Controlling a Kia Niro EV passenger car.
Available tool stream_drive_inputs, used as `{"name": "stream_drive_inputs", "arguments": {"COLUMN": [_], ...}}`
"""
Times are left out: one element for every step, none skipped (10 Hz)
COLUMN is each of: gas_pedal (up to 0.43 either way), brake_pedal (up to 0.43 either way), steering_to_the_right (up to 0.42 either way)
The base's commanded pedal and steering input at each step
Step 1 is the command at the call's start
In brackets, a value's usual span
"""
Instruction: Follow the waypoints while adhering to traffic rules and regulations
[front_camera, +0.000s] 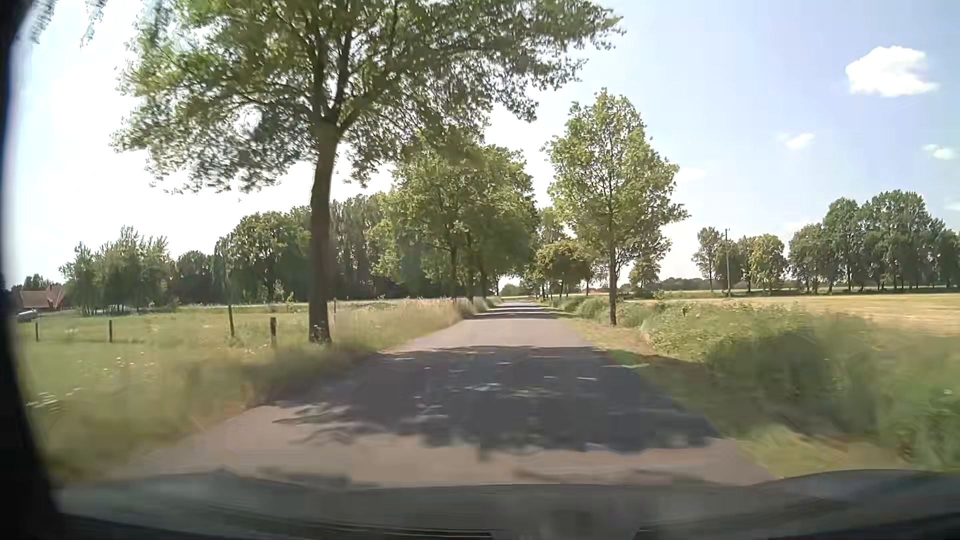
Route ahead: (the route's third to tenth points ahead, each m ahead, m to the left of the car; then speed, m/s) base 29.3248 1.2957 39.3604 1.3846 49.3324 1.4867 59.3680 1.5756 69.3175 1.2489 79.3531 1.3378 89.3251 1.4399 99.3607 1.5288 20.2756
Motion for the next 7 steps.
{"name": "stream_drive_inputs", "arguments": {"gas_pedal": [0.22,0.22,0.22,0.22,0.22,0.22,0.22], "brake_pedal": [0.006,0.006,0.006,0.006,0.006,0.006,0.006], "steering_to_the_right": [0.004,0.004,0.005,0.004,0.004,0.004,0.004]}}
